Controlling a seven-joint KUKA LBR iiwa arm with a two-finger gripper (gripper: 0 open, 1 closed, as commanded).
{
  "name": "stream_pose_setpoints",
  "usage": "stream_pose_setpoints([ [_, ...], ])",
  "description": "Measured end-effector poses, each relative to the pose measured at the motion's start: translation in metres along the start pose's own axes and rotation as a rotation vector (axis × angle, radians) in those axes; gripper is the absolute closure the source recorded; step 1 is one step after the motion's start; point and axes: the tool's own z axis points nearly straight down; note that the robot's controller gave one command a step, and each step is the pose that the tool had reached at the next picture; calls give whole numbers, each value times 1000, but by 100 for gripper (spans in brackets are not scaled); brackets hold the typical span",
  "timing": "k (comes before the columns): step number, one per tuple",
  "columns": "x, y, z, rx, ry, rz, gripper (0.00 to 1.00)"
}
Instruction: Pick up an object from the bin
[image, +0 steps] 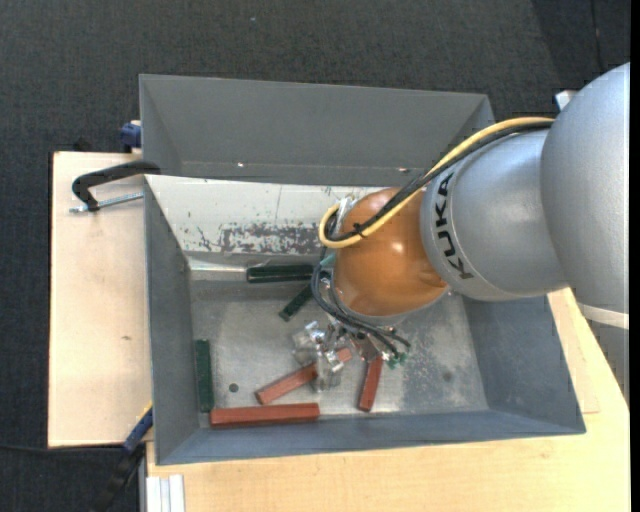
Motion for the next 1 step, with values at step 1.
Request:
stream_pose_setpoints([
  [1, 0, 0, 0, 0, 0, 1, 100],
])
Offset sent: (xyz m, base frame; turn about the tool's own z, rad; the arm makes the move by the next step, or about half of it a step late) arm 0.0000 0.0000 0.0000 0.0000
